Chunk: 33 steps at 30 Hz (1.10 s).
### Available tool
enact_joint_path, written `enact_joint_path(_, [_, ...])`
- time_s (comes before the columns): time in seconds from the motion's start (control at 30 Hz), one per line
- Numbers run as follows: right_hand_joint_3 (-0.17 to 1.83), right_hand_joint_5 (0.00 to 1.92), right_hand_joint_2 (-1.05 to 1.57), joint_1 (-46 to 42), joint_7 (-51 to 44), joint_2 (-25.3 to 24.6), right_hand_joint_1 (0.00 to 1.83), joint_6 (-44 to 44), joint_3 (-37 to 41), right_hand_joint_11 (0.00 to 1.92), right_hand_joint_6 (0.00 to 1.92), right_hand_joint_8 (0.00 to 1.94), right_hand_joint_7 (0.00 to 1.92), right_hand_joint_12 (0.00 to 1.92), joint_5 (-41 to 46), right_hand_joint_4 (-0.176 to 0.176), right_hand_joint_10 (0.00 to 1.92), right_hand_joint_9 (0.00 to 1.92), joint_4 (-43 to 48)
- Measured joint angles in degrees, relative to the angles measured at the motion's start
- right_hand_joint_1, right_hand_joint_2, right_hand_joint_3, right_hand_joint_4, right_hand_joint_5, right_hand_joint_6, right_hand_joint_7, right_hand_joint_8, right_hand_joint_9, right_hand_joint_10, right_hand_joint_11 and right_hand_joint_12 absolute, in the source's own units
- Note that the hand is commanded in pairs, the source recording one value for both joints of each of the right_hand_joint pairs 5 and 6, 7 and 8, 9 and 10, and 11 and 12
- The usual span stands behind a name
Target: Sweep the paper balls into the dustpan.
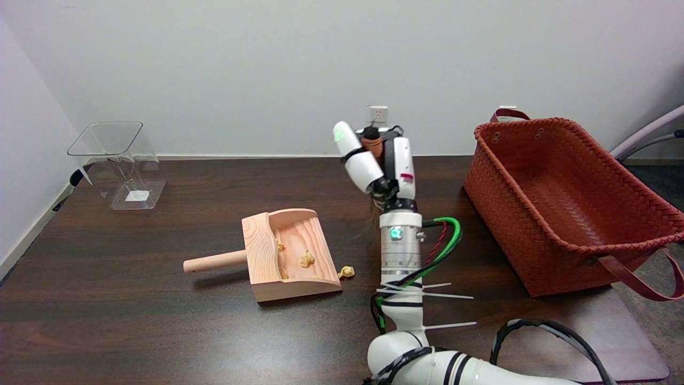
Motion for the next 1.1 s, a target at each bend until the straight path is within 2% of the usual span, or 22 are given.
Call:
enact_joint_path(0.57, [0.06,1.92,1.57,2.9,-6.7,-6.4,0.68,-1.5,-0.4,1.92,1.92,1.92,1.92,1.92,-5.3,0.000,1.92,1.92,-14.4])
enact_joint_path(0.8, [0.05,1.92,1.57,4.3,-3.9,-8.7,0.67,-3.9,-0.8,1.92,1.92,1.92,1.92,1.92,-6.1,0.000,1.92,1.92,-17.3])
enact_joint_path(1.1, [0.02,1.92,1.57,5.8,4.5,-11.8,0.64,-6.7,-0.9,1.92,1.92,1.92,1.92,1.92,-5.7,0.000,1.92,1.92,-19.6])
